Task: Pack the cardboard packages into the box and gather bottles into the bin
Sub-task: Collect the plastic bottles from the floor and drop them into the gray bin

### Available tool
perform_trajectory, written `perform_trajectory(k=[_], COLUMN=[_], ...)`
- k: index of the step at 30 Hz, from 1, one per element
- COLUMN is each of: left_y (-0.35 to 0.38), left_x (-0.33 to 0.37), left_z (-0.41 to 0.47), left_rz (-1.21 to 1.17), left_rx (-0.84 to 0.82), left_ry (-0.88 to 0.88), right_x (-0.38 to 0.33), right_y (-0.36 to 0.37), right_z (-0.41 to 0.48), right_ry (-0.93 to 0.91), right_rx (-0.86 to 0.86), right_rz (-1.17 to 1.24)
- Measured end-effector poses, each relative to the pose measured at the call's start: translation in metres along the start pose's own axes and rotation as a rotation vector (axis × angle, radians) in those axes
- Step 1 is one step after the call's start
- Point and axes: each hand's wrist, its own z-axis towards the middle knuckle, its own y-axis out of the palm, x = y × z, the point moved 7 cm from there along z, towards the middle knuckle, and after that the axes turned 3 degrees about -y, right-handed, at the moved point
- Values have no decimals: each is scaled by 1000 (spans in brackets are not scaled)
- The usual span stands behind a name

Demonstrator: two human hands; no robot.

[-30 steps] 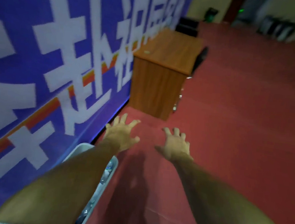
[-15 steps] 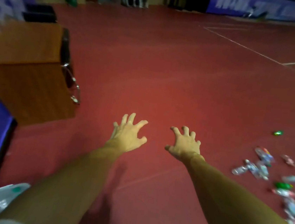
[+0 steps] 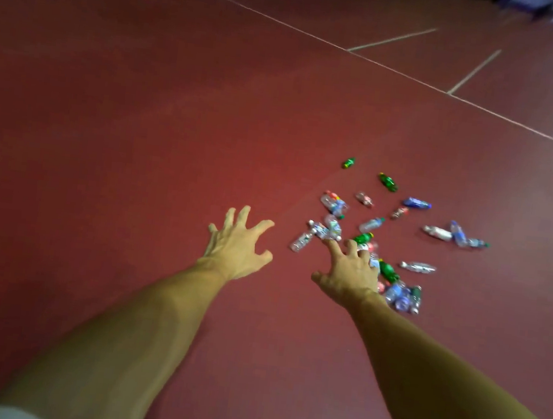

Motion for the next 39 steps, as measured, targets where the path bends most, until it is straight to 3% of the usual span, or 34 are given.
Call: perform_trajectory(k=[13,21,32,39], left_y=[72,99,137,153], left_x=[242,370,533,610], left_z=[197,284,396,479], left_rz=[52,117,91,59], left_rx=[-98,-139,-144,-141], left_ry=[321,432,340,307], right_x=[251,365,541,609], right_y=[-41,-62,-95,-98], right_z=[118,180,286,378], right_ry=[312,390,320,237], right_rx=[66,70,21,-47], right_rz=[83,124,107,67])
